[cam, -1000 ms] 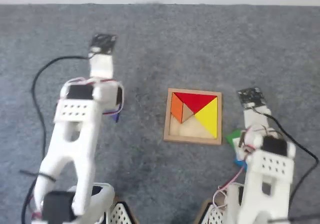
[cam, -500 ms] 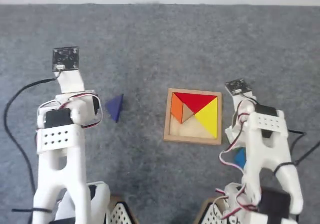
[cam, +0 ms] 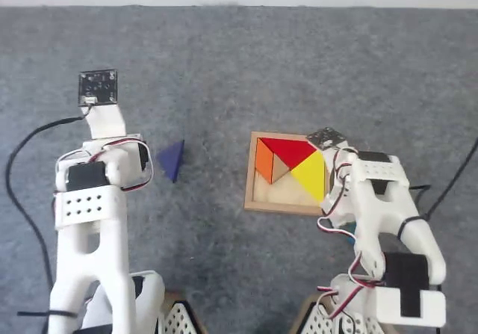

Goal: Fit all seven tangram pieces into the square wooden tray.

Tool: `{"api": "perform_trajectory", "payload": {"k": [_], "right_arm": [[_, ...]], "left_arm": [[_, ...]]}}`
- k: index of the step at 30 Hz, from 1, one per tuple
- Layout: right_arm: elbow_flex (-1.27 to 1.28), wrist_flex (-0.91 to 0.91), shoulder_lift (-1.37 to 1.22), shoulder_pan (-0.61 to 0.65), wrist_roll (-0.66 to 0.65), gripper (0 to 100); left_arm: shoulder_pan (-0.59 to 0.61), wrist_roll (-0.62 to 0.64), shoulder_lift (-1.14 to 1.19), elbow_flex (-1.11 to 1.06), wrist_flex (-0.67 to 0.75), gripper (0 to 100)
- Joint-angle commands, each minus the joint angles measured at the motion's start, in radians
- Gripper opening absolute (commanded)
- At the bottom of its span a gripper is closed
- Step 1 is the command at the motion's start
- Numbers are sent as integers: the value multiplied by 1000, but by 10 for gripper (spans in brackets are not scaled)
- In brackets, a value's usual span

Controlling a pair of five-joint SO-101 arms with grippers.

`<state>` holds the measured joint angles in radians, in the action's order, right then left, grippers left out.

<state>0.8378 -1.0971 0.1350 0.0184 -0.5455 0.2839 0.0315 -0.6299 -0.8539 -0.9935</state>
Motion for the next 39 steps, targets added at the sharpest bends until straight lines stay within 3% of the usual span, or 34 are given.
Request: {"api": "perform_trajectory", "payload": {"k": [1,3,10,16,26,29,34,39], "right_arm": [[-52,33,-10,21,-9,314],[-51,53,-30,18,-9,301],[-60,73,-77,21,23,119],[-127,41,-76,16,34,111],[-503,-245,-76,-1,26,111],[-603,-285,-76,73,31,111],[-658,-308,-88,318,63,111],[-592,-208,-148,478,63,111]], "left_arm": [[6,8,-35,2,17,77],[6,8,-35,-10,21,77],[11,8,-35,-21,21,77],[11,9,-35,-64,74,77],[9,9,-34,-65,71,77],[8,-2,-34,-58,40,77],[6,-26,-34,-58,29,77],[6,-72,-34,-62,31,77]]}}
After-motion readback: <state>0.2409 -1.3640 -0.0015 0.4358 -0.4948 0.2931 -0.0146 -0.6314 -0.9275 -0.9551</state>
